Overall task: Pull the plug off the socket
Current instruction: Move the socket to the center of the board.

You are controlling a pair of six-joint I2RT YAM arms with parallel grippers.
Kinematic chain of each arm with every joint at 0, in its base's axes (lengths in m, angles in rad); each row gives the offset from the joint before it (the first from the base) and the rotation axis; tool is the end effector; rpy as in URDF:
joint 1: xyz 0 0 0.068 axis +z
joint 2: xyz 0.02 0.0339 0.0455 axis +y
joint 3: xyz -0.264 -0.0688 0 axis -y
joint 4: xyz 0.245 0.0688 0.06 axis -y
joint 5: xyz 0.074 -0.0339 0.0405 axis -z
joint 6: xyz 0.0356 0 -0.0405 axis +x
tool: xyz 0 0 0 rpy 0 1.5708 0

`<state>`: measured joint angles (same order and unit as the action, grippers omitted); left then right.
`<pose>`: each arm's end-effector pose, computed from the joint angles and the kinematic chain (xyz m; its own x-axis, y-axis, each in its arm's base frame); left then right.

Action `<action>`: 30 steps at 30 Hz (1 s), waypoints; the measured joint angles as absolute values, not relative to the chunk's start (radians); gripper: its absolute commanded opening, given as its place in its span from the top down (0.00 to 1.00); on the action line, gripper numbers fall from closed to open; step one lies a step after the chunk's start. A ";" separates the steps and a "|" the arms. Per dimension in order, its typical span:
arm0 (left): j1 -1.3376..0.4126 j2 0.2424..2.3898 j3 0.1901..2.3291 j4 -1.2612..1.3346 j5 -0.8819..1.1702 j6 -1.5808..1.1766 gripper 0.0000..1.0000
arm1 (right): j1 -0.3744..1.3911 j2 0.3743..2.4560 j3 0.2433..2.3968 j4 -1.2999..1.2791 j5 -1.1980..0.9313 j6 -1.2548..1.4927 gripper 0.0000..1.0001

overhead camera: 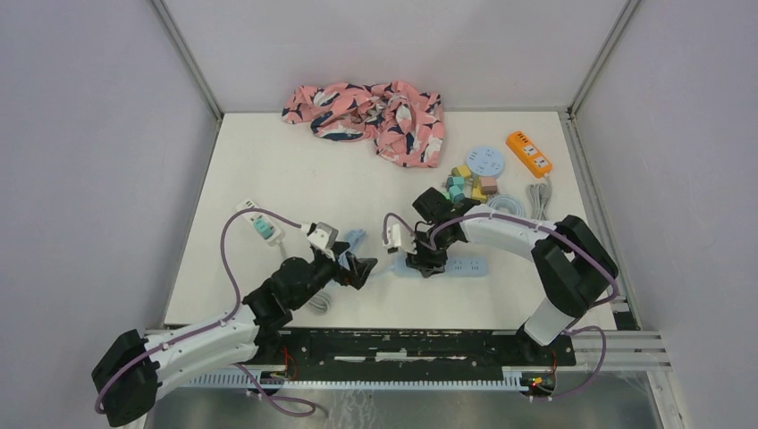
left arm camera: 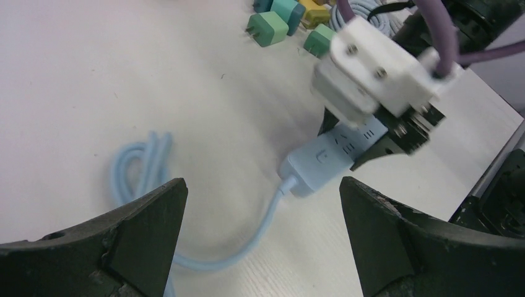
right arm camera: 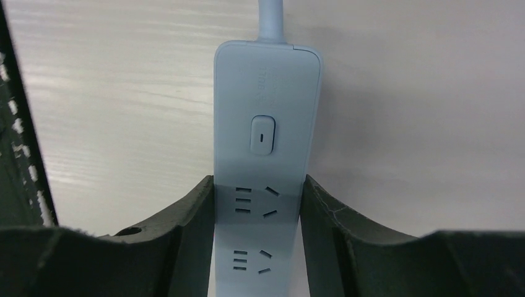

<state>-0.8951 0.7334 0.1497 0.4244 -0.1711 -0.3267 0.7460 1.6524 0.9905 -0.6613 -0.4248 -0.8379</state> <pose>0.1105 -0.1281 0.1880 -0.3070 -0.1227 -0.9438 0.5968 0.7477 -0.2913 0.2087 0.2129 0.1702 0.0384 -0.8866 -0.4609 -0.9925 -0.0873 0.0852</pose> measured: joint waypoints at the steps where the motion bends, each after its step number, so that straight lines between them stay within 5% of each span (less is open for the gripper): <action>1: -0.895 0.711 0.150 0.408 -0.179 -0.326 0.01 | 0.720 1.652 0.995 -0.642 -0.425 -0.804 1.00; 8: -0.894 0.611 0.150 0.352 -0.211 -0.320 0.01 | 0.581 1.652 1.021 -0.450 -0.360 -0.523 1.00; 15: -0.894 0.590 0.150 0.298 -0.218 -0.318 0.01 | 0.580 1.849 1.282 -0.305 -0.183 -0.180 0.97; 20: -0.894 0.580 0.150 0.270 -0.219 -0.319 0.01 | 0.581 2.001 1.460 -0.282 -0.060 -0.010 0.71; 21: -0.894 0.580 0.152 0.259 -0.221 -0.320 0.01 | 0.581 2.025 1.489 -0.286 -0.030 0.014 0.58; 25: -0.889 0.595 0.175 0.210 -0.236 -0.332 0.01 | 0.578 2.084 1.559 -0.287 0.059 0.065 0.31; 30: -0.848 0.677 0.265 0.158 -0.226 -0.373 0.01 | 0.568 2.101 1.593 -0.285 0.088 0.078 0.19</action>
<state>-0.8478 0.6769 0.2646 0.1577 -0.2256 -0.3729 0.5678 2.1010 1.5932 -0.2848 0.0883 0.0780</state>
